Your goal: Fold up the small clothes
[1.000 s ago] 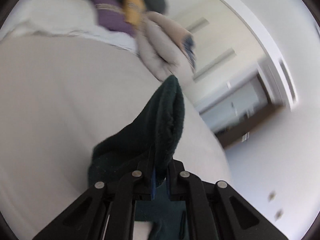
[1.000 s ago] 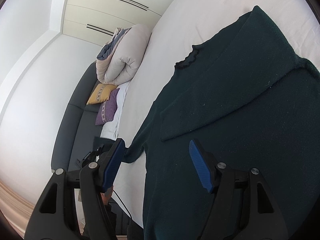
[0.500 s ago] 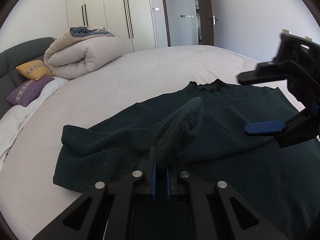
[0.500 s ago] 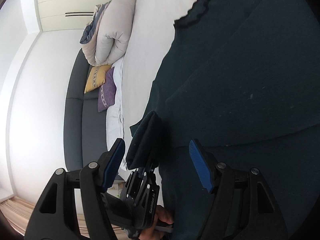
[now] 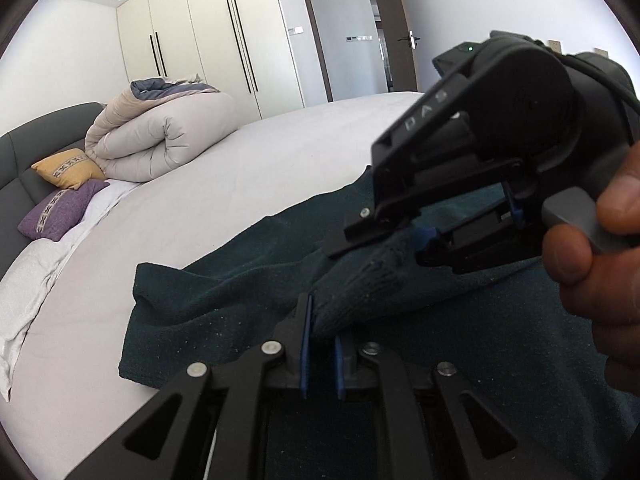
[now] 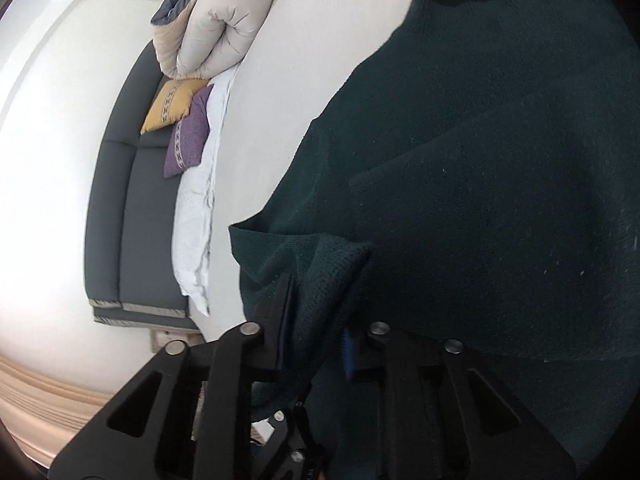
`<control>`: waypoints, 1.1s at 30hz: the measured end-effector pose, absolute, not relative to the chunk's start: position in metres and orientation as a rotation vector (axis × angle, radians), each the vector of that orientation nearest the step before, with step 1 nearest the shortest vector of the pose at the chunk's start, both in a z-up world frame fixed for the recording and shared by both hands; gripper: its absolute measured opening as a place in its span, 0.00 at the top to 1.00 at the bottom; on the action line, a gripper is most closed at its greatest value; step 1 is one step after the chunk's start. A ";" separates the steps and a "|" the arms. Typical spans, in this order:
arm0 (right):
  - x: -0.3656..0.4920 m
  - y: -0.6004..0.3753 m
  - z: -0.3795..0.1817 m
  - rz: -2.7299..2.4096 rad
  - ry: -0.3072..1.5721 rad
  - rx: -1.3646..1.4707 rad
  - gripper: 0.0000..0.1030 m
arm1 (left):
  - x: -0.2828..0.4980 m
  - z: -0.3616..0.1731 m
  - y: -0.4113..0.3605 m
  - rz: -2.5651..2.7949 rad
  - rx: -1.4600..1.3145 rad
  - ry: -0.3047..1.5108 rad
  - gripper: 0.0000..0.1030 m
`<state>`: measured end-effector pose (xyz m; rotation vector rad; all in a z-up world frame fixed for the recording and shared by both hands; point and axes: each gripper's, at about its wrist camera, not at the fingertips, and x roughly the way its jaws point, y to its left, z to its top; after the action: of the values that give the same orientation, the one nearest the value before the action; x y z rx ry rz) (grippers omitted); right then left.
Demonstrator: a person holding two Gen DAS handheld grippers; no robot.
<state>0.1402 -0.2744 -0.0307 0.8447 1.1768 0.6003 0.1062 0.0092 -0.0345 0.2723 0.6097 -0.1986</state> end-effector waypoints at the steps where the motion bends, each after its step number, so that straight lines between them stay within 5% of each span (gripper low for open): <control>1: 0.139 -0.274 -0.025 0.585 1.163 0.785 0.90 | 0.106 -0.034 0.009 -0.210 0.272 0.609 0.84; 7: 0.146 -0.319 0.013 0.457 1.019 0.676 0.92 | 0.082 -0.019 -0.002 -0.302 0.247 0.552 0.32; 26: 0.153 -0.407 -0.058 0.239 1.087 0.862 0.88 | 0.122 -0.028 0.105 -0.191 -0.284 0.735 0.31; 33: 0.148 -0.405 -0.042 0.174 1.084 0.685 0.92 | 0.115 -0.036 0.116 -0.182 -0.332 0.748 0.32</control>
<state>0.1477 -0.4049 -0.0415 0.6848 1.0838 0.1741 0.1149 0.1163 -0.0361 -0.3321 0.7475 -0.1818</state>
